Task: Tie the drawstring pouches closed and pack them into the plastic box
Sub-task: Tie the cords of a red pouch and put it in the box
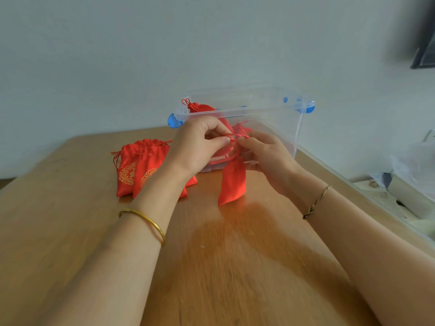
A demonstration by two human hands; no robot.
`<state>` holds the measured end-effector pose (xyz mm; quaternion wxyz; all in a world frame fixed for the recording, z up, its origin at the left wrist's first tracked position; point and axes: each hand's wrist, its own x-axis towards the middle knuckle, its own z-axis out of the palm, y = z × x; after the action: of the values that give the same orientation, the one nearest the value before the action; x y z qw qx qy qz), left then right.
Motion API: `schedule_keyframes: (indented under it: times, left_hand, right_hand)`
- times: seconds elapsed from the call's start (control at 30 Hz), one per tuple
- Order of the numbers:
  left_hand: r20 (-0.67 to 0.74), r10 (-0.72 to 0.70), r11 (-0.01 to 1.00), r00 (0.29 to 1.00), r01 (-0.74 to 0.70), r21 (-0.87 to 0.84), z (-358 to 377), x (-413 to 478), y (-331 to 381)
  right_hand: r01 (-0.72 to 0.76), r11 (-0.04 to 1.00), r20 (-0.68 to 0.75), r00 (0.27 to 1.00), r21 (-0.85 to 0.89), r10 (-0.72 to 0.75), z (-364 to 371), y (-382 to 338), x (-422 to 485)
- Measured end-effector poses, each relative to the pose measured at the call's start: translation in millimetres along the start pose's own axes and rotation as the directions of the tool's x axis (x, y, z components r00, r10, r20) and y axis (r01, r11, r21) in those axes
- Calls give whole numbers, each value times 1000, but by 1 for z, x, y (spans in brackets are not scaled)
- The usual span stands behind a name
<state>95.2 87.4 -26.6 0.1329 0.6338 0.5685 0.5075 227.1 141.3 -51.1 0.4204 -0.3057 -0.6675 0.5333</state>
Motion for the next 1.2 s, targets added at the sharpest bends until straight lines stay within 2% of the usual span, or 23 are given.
schedule_keyframes:
  times: [0.03,0.1,0.23,0.3,0.37,0.43,0.53,0.63,0.73,0.87,1.0,1.07,1.13,1.2]
  left_hand:
    - [-3,-48,998,999,47,-38,0,0,-2]
    - [-49,-93,996,994,93,-3,-2,1,-8]
    - [-60,-163,968,985,172,182,-8,2,-14]
    - [-38,-239,957,970,243,158,-7,2,-12]
    - [-39,-318,946,947,320,45,-5,2,-9]
    - [-34,-367,920,930,358,-159,-4,2,-6]
    - [11,-366,776,930,312,-549,-3,1,-3]
    - [6,-356,695,935,269,-667,-1,0,-5]
    - [17,-377,742,926,313,-593,-4,0,-10]
    - [148,-380,831,913,407,-379,-7,-2,-11]
    - [237,-330,908,914,376,-185,-1,-4,-4]
    - [238,-308,928,921,346,-139,2,-5,0]
    - [232,-322,920,918,361,-152,4,-4,1]
    - [229,-353,898,907,397,-191,4,-4,-1]
  right_hand:
    - [32,999,-48,998,-39,-34,0,1,1]
    - [50,996,-117,991,-72,-59,-3,2,2]
    - [-9,1000,-172,985,-12,6,-7,0,2]
    - [-45,999,-186,982,-27,40,-9,0,2]
    - [-78,995,-189,980,-69,64,-9,2,2]
    - [-106,986,-195,978,-129,80,-10,6,2]
    - [-178,955,-177,975,-237,137,-11,13,3]
    - [-228,928,-145,971,-294,192,-9,19,3]
    - [-186,959,-157,975,-214,154,-10,16,2]
    - [-51,998,-153,987,25,55,-10,2,1]
    - [42,989,-74,997,143,-31,-4,-10,-4]
    - [0,974,-13,1000,227,3,-3,-12,-6]
    - [-122,937,19,992,327,123,-5,-11,-3]
    - [-216,933,-1,974,288,226,-8,-8,-1]
